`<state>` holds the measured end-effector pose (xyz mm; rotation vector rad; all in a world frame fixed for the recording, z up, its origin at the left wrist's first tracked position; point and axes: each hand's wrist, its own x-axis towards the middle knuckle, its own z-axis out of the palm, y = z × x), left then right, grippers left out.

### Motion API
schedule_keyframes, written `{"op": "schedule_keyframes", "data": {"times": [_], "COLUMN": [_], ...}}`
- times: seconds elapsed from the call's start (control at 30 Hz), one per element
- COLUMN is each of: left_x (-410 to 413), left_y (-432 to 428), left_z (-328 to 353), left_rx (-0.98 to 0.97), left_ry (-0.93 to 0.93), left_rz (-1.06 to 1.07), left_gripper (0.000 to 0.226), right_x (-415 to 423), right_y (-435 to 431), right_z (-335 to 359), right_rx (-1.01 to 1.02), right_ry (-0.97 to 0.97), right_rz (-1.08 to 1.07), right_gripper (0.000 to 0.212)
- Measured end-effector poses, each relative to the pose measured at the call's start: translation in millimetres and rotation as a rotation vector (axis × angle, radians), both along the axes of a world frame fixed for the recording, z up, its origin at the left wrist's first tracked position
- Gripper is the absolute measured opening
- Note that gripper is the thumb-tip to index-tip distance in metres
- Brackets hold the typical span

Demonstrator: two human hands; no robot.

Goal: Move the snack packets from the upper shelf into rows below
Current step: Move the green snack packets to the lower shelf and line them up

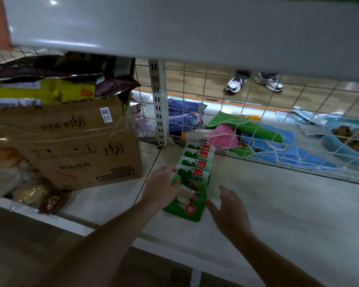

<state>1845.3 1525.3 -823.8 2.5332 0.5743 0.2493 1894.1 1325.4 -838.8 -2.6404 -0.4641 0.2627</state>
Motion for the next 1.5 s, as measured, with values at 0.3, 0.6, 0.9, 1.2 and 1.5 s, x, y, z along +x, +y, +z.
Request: {"op": "schedule_keyframes", "data": {"times": [0.3,0.6,0.9,1.2,1.5], "left_x": [-30,-75,-107,-135,-121], "left_y": [-88,-169,-198,-208,-208], "left_z": [47,125,199,268,336], "left_rx": [0.176,0.260,0.378,0.419,0.504], "left_ry": [0.084,0.023,-0.033,-0.123,-0.319], "left_rz": [-0.206,-0.249,-0.219,-0.226,-0.265], "left_gripper": [0.053,0.061,0.077,0.064,0.066], "right_x": [-7,-42,-94,-128,-114], "right_y": [-74,-141,-180,-196,-200], "right_z": [86,167,235,293,363], "right_rx": [-0.185,-0.268,-0.267,-0.236,-0.063], "right_ry": [-0.193,-0.373,-0.403,-0.556,-0.733], "right_rz": [0.134,0.215,0.242,0.213,0.203], "right_gripper": [0.074,0.093,0.073,0.069,0.055]}}
